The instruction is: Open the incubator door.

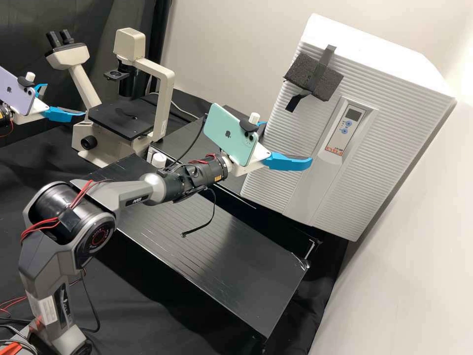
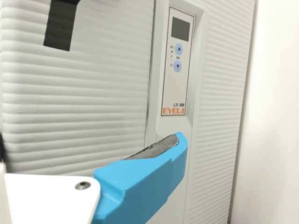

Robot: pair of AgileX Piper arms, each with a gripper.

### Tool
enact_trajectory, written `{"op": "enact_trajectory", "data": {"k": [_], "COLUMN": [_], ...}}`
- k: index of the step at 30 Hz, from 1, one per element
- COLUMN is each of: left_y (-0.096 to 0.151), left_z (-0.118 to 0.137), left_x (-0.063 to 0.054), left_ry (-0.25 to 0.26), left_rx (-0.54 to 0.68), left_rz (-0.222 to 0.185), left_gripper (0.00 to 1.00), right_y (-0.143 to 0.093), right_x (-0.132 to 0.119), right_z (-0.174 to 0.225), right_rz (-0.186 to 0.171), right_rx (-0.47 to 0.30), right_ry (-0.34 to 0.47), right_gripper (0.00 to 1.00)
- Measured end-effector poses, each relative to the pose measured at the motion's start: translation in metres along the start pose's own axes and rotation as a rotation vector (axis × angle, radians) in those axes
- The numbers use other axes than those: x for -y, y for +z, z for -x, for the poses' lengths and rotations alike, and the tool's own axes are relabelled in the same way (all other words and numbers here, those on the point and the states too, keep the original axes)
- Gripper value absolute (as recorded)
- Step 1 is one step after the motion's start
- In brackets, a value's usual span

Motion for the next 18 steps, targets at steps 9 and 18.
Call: {"op": "enact_trajectory", "data": {"k": [9, 18], "left_y": [0.0000, 0.0000], "left_z": [0.0000, 0.0000], "left_x": [0.0000, 0.0000], "left_ry": [0.000, 0.000], "left_rx": [0.000, 0.000], "left_rz": [0.000, 0.000], "left_gripper": [1.00, 1.00], "right_y": [0.0004, -0.0050], "right_x": [0.0013, 0.0001], "right_z": [0.0000, 0.0029], "right_rz": [-0.004, 0.009], "right_rx": [0.004, 0.007], "right_ry": [-0.014, -0.031], "right_gripper": [0.00, 0.00]}}
